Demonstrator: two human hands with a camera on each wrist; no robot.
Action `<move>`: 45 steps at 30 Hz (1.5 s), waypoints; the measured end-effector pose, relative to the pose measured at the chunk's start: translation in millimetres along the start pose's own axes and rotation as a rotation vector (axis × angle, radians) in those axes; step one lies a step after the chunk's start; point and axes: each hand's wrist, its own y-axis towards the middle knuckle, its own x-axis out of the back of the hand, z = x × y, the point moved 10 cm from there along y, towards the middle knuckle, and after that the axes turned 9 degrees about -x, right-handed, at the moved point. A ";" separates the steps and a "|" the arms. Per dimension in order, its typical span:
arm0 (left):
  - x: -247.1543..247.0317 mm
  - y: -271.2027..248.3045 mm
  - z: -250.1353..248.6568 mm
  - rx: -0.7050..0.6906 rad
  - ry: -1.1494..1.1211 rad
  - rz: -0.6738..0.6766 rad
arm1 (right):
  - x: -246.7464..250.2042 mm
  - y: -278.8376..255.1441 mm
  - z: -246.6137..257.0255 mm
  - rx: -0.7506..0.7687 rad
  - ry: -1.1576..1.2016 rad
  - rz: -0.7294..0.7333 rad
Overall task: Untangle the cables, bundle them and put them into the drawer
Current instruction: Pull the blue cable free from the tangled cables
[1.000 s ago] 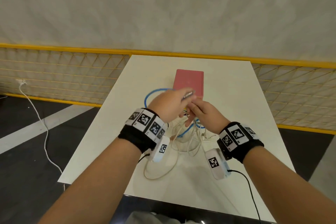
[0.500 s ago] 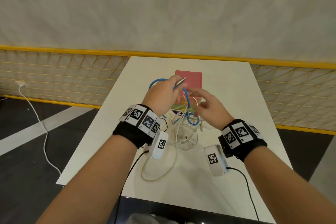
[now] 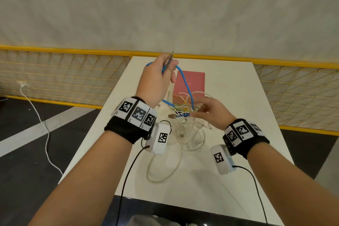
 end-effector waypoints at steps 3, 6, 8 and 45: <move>1.1 2.8 5.5 0.037 0.013 0.026 | 8.7 -8.1 14.3 0.018 0.389 0.001; -3.4 4.8 -2.0 0.015 -0.032 0.049 | 21.4 -5.4 3.1 -0.021 0.130 -0.213; -1.5 8.0 -8.8 0.002 -0.117 0.018 | 6.1 -2.7 -1.5 -0.031 -0.208 -0.155; -18.5 -12.7 34.2 -0.044 0.206 0.156 | -8.0 -16.0 22.0 0.196 -0.536 -0.240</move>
